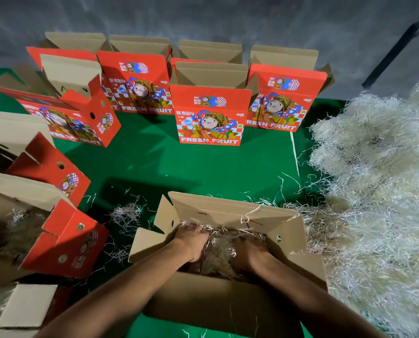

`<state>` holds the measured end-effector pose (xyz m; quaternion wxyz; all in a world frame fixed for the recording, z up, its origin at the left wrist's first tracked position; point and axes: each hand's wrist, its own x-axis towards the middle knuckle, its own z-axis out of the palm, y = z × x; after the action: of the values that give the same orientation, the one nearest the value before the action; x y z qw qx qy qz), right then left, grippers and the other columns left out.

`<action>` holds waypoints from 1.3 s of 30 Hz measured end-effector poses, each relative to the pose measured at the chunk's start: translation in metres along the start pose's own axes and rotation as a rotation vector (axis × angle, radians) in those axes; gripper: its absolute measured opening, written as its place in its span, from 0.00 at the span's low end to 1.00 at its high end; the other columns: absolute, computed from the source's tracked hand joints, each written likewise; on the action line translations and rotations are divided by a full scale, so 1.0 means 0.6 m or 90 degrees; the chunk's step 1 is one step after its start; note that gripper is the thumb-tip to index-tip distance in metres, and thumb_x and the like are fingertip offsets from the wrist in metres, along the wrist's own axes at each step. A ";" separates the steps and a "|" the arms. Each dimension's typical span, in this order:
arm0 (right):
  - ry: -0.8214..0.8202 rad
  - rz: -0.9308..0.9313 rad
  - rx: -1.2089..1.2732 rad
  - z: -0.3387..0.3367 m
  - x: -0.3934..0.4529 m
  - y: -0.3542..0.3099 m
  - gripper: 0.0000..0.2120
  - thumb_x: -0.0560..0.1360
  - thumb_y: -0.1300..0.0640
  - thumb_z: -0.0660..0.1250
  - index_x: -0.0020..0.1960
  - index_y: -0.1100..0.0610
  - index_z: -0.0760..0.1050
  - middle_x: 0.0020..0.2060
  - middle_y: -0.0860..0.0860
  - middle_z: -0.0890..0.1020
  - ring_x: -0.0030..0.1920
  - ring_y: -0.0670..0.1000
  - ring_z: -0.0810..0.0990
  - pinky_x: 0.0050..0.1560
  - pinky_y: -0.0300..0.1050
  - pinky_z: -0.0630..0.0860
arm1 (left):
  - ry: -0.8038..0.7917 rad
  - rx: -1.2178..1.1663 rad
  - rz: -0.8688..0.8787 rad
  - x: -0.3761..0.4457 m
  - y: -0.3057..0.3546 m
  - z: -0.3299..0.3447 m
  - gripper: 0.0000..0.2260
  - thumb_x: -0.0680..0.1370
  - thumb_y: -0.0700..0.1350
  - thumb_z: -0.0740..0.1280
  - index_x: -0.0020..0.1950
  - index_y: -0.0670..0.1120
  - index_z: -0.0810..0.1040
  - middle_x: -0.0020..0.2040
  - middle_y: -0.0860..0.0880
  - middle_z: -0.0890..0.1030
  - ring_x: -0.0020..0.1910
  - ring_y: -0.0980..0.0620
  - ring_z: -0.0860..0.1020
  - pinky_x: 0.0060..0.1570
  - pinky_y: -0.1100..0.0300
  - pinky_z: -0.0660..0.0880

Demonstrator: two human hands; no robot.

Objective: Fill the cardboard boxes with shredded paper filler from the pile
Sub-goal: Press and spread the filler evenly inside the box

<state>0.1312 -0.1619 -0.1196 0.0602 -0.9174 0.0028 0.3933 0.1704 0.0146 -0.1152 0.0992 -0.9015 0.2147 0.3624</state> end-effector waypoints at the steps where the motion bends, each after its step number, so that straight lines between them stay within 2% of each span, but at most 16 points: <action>1: 0.036 -0.023 -0.024 -0.009 -0.006 0.001 0.19 0.79 0.55 0.65 0.68 0.59 0.73 0.63 0.59 0.77 0.62 0.59 0.77 0.59 0.52 0.75 | 0.059 0.013 0.007 -0.005 -0.003 -0.006 0.25 0.76 0.37 0.66 0.73 0.46 0.69 0.74 0.41 0.68 0.73 0.41 0.66 0.73 0.42 0.62; 3: 0.115 -0.035 -0.153 -0.027 -0.009 0.002 0.13 0.77 0.63 0.65 0.60 0.57 0.79 0.56 0.56 0.82 0.57 0.58 0.80 0.53 0.51 0.77 | 0.167 0.038 0.032 -0.011 -0.004 -0.021 0.16 0.76 0.42 0.66 0.65 0.47 0.76 0.63 0.45 0.78 0.63 0.44 0.76 0.66 0.46 0.70; 5: 0.147 -0.065 -0.159 -0.035 -0.008 -0.006 0.12 0.76 0.63 0.66 0.59 0.57 0.79 0.55 0.55 0.82 0.56 0.58 0.81 0.53 0.51 0.77 | 0.185 -0.029 0.076 -0.016 0.006 -0.025 0.15 0.76 0.40 0.65 0.63 0.46 0.76 0.60 0.45 0.79 0.60 0.44 0.77 0.63 0.48 0.72; 8: -0.004 -0.099 -0.013 -0.005 0.014 -0.010 0.13 0.79 0.56 0.65 0.63 0.57 0.76 0.60 0.56 0.79 0.59 0.55 0.78 0.58 0.47 0.73 | -0.010 -0.128 0.081 -0.015 0.022 -0.003 0.12 0.80 0.37 0.63 0.63 0.41 0.74 0.56 0.43 0.79 0.51 0.47 0.78 0.57 0.52 0.77; 11: -0.121 -0.122 -0.058 0.029 0.028 -0.008 0.15 0.78 0.53 0.65 0.63 0.55 0.77 0.61 0.56 0.81 0.59 0.56 0.80 0.60 0.50 0.75 | -0.113 -0.110 0.053 0.003 0.018 0.042 0.21 0.80 0.33 0.62 0.72 0.40 0.67 0.68 0.41 0.74 0.62 0.44 0.76 0.64 0.53 0.73; 17: -0.039 -0.027 -0.169 0.039 0.048 0.020 0.18 0.81 0.54 0.59 0.69 0.58 0.72 0.65 0.59 0.77 0.65 0.60 0.76 0.66 0.56 0.72 | -0.081 0.036 0.021 0.021 0.007 0.059 0.21 0.77 0.33 0.63 0.70 0.42 0.71 0.78 0.41 0.58 0.75 0.40 0.60 0.71 0.48 0.63; 21: -0.029 -0.066 -0.256 0.028 0.048 0.037 0.16 0.81 0.52 0.60 0.67 0.55 0.73 0.62 0.58 0.77 0.63 0.58 0.77 0.62 0.51 0.73 | -0.038 0.017 0.034 0.021 0.003 0.052 0.19 0.78 0.34 0.63 0.69 0.41 0.71 0.69 0.42 0.72 0.67 0.43 0.71 0.68 0.52 0.68; 23: 0.042 -0.093 -0.206 0.023 0.037 0.030 0.09 0.82 0.48 0.58 0.54 0.52 0.72 0.50 0.57 0.77 0.50 0.55 0.78 0.50 0.42 0.75 | 0.050 -0.010 0.039 0.013 0.009 0.032 0.21 0.76 0.32 0.66 0.68 0.43 0.72 0.65 0.43 0.75 0.65 0.43 0.74 0.70 0.48 0.67; 25: 0.126 -0.109 -0.131 0.022 0.034 0.025 0.09 0.80 0.50 0.55 0.46 0.52 0.70 0.43 0.52 0.75 0.45 0.53 0.75 0.45 0.45 0.71 | 0.158 0.001 0.029 0.009 0.017 0.009 0.23 0.75 0.36 0.68 0.70 0.45 0.72 0.65 0.44 0.77 0.65 0.44 0.75 0.69 0.46 0.68; 27: 0.146 -0.069 -0.063 0.006 0.021 0.011 0.13 0.81 0.53 0.56 0.60 0.55 0.75 0.52 0.53 0.79 0.52 0.55 0.78 0.50 0.48 0.73 | 0.195 0.063 -0.033 0.001 0.024 -0.003 0.19 0.76 0.40 0.69 0.67 0.46 0.75 0.60 0.46 0.80 0.60 0.46 0.78 0.62 0.51 0.73; 28: 0.167 -0.028 -0.117 -0.003 0.019 0.005 0.14 0.81 0.55 0.59 0.65 0.57 0.75 0.56 0.54 0.80 0.55 0.56 0.79 0.50 0.49 0.74 | 0.179 0.081 -0.073 -0.004 0.024 -0.002 0.17 0.76 0.41 0.70 0.64 0.46 0.77 0.57 0.47 0.82 0.57 0.47 0.80 0.59 0.53 0.75; 30: 0.144 0.034 -0.191 -0.007 0.016 0.008 0.14 0.79 0.59 0.65 0.65 0.60 0.77 0.56 0.56 0.82 0.55 0.56 0.81 0.51 0.50 0.77 | 0.122 0.082 -0.125 -0.006 0.017 0.002 0.13 0.77 0.42 0.71 0.62 0.46 0.79 0.56 0.47 0.82 0.56 0.48 0.79 0.57 0.55 0.76; 32: 0.104 0.028 -0.123 0.013 0.024 0.034 0.15 0.80 0.61 0.64 0.66 0.61 0.76 0.60 0.59 0.80 0.59 0.57 0.79 0.59 0.51 0.76 | 0.075 0.092 -0.119 0.004 0.008 0.005 0.14 0.78 0.42 0.69 0.64 0.46 0.78 0.61 0.46 0.80 0.61 0.47 0.77 0.62 0.54 0.73; 34: 0.113 -0.006 -0.009 0.027 0.028 0.050 0.18 0.81 0.59 0.62 0.70 0.60 0.71 0.67 0.60 0.72 0.67 0.61 0.72 0.66 0.56 0.70 | 0.016 0.123 -0.110 0.017 0.000 0.014 0.20 0.79 0.45 0.67 0.71 0.45 0.73 0.71 0.44 0.73 0.71 0.45 0.69 0.73 0.51 0.61; 36: 0.059 0.021 -0.014 0.027 0.038 0.049 0.23 0.81 0.57 0.61 0.75 0.59 0.64 0.72 0.62 0.66 0.71 0.63 0.66 0.71 0.59 0.66 | -0.034 0.176 -0.106 0.027 -0.006 0.026 0.29 0.80 0.48 0.65 0.79 0.43 0.60 0.79 0.41 0.59 0.78 0.43 0.56 0.77 0.47 0.48; 39: -0.028 0.062 -0.058 0.015 0.056 0.029 0.30 0.81 0.54 0.61 0.79 0.58 0.55 0.76 0.66 0.58 0.76 0.65 0.59 0.75 0.60 0.58 | -0.068 0.196 -0.101 0.043 -0.011 0.036 0.35 0.81 0.47 0.62 0.81 0.41 0.46 0.81 0.38 0.45 0.80 0.40 0.46 0.77 0.45 0.42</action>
<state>0.1470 -0.1765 -0.1517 -0.0006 -0.9092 0.0285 0.4154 0.1772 0.0194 -0.1484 0.2758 -0.8692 0.1904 0.3635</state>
